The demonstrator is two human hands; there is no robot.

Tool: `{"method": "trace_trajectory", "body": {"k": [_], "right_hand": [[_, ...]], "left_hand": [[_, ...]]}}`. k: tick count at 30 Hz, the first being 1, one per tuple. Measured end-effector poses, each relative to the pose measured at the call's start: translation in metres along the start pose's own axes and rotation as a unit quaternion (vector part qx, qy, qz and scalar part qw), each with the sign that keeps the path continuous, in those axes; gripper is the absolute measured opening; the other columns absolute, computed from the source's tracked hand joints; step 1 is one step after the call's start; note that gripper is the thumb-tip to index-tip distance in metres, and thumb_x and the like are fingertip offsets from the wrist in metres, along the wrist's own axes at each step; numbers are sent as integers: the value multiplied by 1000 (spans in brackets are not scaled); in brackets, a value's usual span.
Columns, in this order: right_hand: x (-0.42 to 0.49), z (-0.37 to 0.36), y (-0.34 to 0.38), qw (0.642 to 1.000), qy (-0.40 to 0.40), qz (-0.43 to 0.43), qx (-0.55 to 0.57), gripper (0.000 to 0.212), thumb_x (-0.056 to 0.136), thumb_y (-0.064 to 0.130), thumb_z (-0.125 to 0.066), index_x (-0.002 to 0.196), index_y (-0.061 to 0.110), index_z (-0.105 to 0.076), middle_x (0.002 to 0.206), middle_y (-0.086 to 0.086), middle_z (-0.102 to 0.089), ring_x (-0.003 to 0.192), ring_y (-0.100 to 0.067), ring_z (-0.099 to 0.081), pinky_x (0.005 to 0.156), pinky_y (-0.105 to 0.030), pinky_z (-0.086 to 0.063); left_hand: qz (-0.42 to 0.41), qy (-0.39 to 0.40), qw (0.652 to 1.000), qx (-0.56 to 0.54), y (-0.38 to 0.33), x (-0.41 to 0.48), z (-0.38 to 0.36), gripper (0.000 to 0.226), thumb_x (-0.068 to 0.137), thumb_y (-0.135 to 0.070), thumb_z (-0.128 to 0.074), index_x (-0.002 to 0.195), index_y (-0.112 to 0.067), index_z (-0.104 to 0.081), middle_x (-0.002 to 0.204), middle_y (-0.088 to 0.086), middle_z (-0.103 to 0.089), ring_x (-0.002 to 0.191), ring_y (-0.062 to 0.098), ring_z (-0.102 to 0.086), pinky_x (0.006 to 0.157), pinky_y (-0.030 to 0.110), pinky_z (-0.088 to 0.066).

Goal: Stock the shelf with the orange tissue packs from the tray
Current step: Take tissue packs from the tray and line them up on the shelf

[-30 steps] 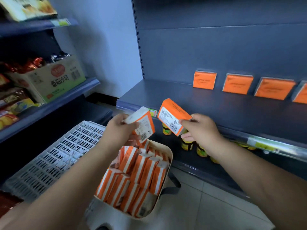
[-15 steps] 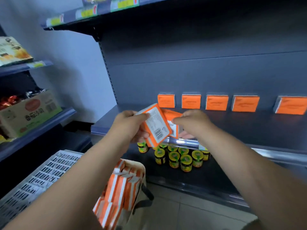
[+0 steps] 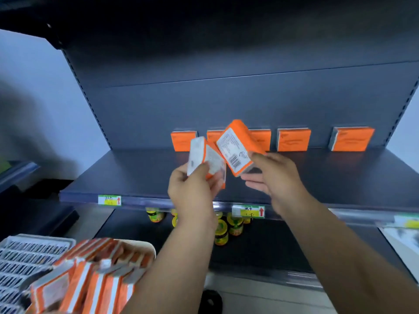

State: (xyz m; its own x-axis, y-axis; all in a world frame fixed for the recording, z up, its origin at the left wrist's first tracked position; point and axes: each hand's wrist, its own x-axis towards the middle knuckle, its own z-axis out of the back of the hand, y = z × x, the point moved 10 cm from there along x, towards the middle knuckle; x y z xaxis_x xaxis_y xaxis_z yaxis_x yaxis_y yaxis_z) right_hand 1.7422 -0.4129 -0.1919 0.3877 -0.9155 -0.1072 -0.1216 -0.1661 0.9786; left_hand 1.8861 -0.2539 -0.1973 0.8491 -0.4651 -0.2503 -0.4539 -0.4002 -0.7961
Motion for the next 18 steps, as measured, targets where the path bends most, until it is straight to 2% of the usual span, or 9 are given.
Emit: {"method": "trace_trajectory", "body": {"k": [2, 4, 6, 8, 10, 14, 16, 18], "right_hand": [[13, 17, 1, 1000, -13, -7, 10, 25, 97, 29, -72, 112, 10, -68, 100, -10, -78, 79, -27, -79, 75, -38, -64], [24, 35, 5, 999, -34, -8, 18, 27, 97, 33, -72, 111, 10, -68, 97, -12, -78, 76, -29, -79, 70, -36, -63], [33, 44, 5, 999, -36, -9, 30, 28, 97, 36, -71, 113, 12, -68, 96, -10, -79, 76, -28, -78, 69, -36, -63], [41, 48, 2, 999, -29, -11, 42, 29, 98, 34, -70, 117, 12, -68, 97, -8, -79, 79, -28, -78, 72, -38, -63], [49, 45, 0, 999, -24, -8, 46, 29, 98, 33, -70, 118, 13, -67, 99, -7, -80, 83, -29, -79, 76, -40, -63], [65, 40, 1, 998, -27, 6, 50, 24, 99, 30, -70, 117, 14, -67, 98, -6, -80, 87, -29, -79, 83, -44, -63], [70, 40, 1, 998, -32, 10, 44, 22, 100, 29, -69, 116, 15, -67, 97, -4, -80, 88, -28, -79, 83, -44, -62], [75, 40, 3, 999, -34, 18, 25, 21, 100, 30, -67, 116, 17, -68, 99, -2, -80, 91, -27, -79, 85, -43, -62]], "left_hand": [[65, 31, 997, -25, 21, 3, -19, 10, 95, -5, -66, 104, -9, -63, 87, 11, -75, 84, 30, -79, 61, 30, -63], [149, 42, 984, -90, 44, 7, -33, 17, 95, -16, -70, 109, -7, -66, 97, 12, -74, 95, 35, -76, 66, 36, -65], [178, 22, 979, -93, 58, 22, -39, 22, 94, -18, -74, 110, -4, -69, 100, 13, -78, 92, 34, -77, 60, 34, -64], [159, -2, 987, -31, 65, 40, -40, 20, 90, -12, -79, 107, -3, -71, 97, 18, -79, 82, 30, -79, 56, 30, -61], [136, -15, 990, 19, 69, 58, -42, 23, 87, -8, -82, 107, -7, -70, 104, 19, -78, 87, 29, -78, 57, 29, -61], [87, -20, 996, 22, 58, 89, -48, 68, 81, -2, -85, 133, -25, -49, 124, 9, -69, 100, 29, -75, 58, 32, -63], [79, -7, 997, 17, 54, 99, -54, 86, 79, 2, -85, 145, -29, -41, 116, 4, -73, 96, 24, -76, 68, 35, -66], [90, 6, 996, 7, 54, 109, -58, 88, 79, 5, -84, 148, -30, -41, 107, 0, -76, 93, 20, -77, 84, 39, -65]]}}
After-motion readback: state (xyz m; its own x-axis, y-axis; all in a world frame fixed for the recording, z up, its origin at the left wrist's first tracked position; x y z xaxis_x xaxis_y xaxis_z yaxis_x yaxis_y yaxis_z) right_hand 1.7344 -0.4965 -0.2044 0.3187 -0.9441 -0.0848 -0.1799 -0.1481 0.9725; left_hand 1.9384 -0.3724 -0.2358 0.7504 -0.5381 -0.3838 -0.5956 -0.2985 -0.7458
